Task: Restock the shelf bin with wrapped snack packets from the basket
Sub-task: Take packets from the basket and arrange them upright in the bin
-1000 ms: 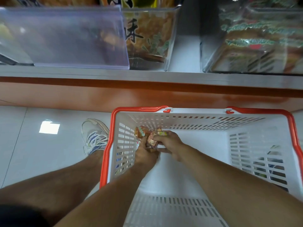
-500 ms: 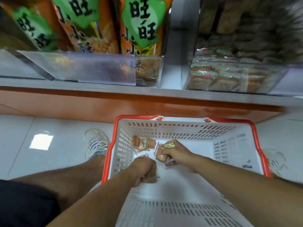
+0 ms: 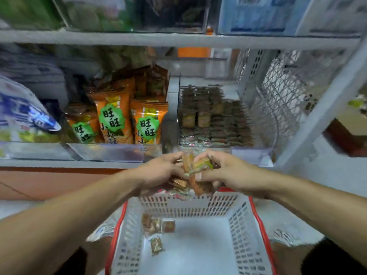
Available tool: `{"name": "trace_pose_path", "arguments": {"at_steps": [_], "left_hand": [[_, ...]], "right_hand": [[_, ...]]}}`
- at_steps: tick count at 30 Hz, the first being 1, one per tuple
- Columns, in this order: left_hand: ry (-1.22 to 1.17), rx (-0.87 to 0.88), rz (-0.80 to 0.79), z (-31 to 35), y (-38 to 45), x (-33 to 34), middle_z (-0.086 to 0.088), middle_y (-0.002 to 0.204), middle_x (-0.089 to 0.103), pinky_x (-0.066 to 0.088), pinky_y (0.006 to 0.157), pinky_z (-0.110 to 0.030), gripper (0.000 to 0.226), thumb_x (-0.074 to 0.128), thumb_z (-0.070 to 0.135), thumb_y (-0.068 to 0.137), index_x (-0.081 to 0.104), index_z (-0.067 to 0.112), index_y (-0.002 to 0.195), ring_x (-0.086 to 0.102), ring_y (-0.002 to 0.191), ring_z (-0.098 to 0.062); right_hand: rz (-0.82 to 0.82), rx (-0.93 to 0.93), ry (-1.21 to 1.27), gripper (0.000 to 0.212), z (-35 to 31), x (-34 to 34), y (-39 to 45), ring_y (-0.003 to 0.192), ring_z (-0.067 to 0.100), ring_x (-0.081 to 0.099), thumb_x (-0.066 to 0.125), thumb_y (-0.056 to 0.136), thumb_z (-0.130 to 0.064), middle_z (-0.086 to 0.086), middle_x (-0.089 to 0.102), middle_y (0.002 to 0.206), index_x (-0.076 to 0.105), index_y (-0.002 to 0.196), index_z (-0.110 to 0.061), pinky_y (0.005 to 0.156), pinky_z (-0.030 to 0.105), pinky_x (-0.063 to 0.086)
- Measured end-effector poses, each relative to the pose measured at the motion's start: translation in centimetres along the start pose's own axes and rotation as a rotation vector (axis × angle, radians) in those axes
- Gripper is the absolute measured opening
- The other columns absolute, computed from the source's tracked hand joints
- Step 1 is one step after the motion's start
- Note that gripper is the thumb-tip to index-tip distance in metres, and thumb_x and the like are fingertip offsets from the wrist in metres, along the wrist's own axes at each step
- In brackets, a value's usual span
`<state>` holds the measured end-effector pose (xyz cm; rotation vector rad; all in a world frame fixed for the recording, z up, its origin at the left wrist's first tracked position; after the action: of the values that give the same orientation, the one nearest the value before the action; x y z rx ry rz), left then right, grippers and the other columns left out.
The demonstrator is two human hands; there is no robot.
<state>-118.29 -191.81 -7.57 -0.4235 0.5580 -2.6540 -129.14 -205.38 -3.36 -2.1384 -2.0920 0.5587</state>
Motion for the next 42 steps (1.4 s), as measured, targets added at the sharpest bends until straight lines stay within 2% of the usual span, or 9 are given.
{"name": "trace_pose_path", "arguments": {"at_steps": [7, 12, 16, 21, 27, 31, 35, 38, 42], "left_hand": [[-0.040, -0.008, 0.049, 2.5, -0.7, 0.3, -0.020, 0.100, 0.067, 0.054, 0.060, -0.034, 0.055, 0.048, -0.010, 0.078, 0.075, 0.022, 0.114, 0.060, 0.067, -0.027], [-0.122, -0.027, 0.090, 2.7, -0.1, 1.1, -0.016, 0.105, 0.067, 0.044, 0.064, -0.033, 0.040, 0.053, 0.035, 0.088, 0.077, 0.019, 0.116, 0.058, 0.075, -0.023], [-0.085, -0.012, 0.033, 3.2, -0.3, 1.6, -0.011, 0.113, 0.074, 0.050, 0.082, -0.038, 0.053, 0.066, 0.064, 0.086, 0.077, 0.021, 0.115, 0.064, 0.093, -0.028], [-0.094, 0.066, -0.056, 3.4, -0.7, 1.9, -0.021, 0.125, 0.071, 0.052, 0.092, -0.046, 0.045, 0.071, 0.045, 0.091, 0.070, 0.018, 0.127, 0.068, 0.109, -0.034], [-0.349, 0.118, -0.208, 3.9, -1.1, 2.3, -0.023, 0.131, 0.067, 0.057, 0.093, -0.038, 0.047, 0.078, 0.028, 0.088, 0.068, 0.008, 0.130, 0.069, 0.115, -0.030], [-0.421, 0.125, -0.190, 3.9, -1.1, 2.4, -0.019, 0.124, 0.071, 0.060, 0.086, -0.036, 0.056, 0.088, 0.028, 0.077, 0.071, 0.010, 0.127, 0.073, 0.099, -0.025], [-0.533, 0.074, -0.075, 3.6, -0.9, 2.2, -0.022, 0.108, 0.075, 0.062, 0.070, -0.035, 0.064, 0.099, 0.025, 0.059, 0.076, 0.005, 0.116, 0.076, 0.087, -0.034], [-0.564, 0.060, -0.090, 3.7, -1.0, 2.3, -0.023, 0.109, 0.075, 0.062, 0.068, -0.036, 0.061, 0.097, 0.023, 0.062, 0.076, 0.004, 0.116, 0.076, 0.088, -0.036], [-0.507, 0.073, -0.147, 3.8, -1.1, 2.6, -0.022, 0.120, 0.072, 0.061, 0.082, -0.040, 0.061, 0.095, 0.023, 0.067, 0.074, 0.007, 0.121, 0.074, 0.094, -0.035]], "right_hand": [[0.048, 0.009, 0.135, 0.040, 0.1, -1.0, -0.6, 0.073, 0.021, 0.067, 0.074, 0.087, -0.002, 0.010, 0.071, 0.092, 0.051, 0.116, -0.015, 0.060, 0.030, 0.052], [0.147, -0.009, 0.125, 0.039, 0.5, -1.8, -0.4, 0.076, 0.025, 0.070, 0.078, 0.084, -0.008, 0.006, 0.075, 0.088, 0.054, 0.113, -0.014, 0.071, 0.045, 0.057], [0.099, -0.064, 0.127, 0.031, -0.5, -2.6, -1.4, 0.088, 0.025, 0.075, 0.084, 0.079, -0.013, 0.012, 0.077, 0.097, 0.070, 0.104, -0.024, 0.074, 0.036, 0.061], [0.174, -0.156, 0.107, 0.060, -1.5, -3.8, -1.7, 0.092, 0.018, 0.072, 0.091, 0.064, -0.018, 0.004, 0.076, 0.105, 0.067, 0.117, -0.031, 0.084, 0.033, 0.058], [0.121, -0.220, 0.191, 0.045, -2.0, -4.3, -1.9, 0.102, 0.028, 0.070, 0.086, 0.072, -0.028, 0.008, 0.074, 0.115, 0.070, 0.115, -0.030, 0.088, 0.033, 0.058], [0.143, -0.230, 0.223, 0.047, -2.0, -4.7, -2.0, 0.101, 0.020, 0.072, 0.086, 0.075, -0.031, 0.003, 0.075, 0.111, 0.073, 0.120, -0.027, 0.087, 0.028, 0.057], [0.384, -0.322, 0.247, 0.044, -3.1, -6.2, -2.6, 0.091, 0.013, 0.069, 0.086, 0.064, -0.032, 0.004, 0.077, 0.102, 0.079, 0.107, -0.026, 0.079, 0.020, 0.054], [0.552, -0.532, 0.174, 0.030, -4.3, -6.3, -3.7, 0.096, 0.013, 0.073, 0.086, 0.069, -0.019, 0.002, 0.077, 0.103, 0.080, 0.097, -0.026, 0.083, 0.020, 0.055], [0.506, -0.598, -0.006, 0.034, -3.8, -4.0, -3.9, 0.111, 0.010, 0.068, 0.076, 0.076, 0.009, -0.003, 0.069, 0.115, 0.083, 0.090, -0.021, 0.093, 0.019, 0.052]]}}
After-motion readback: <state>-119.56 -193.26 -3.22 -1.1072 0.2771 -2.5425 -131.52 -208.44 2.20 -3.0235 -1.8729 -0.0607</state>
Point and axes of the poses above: each hand's wrist, its own y-axis towards the middle knuckle, its own x-axis out of the palm, z = x × y, the point moved 3 cm from there along y, towards the middle knuckle
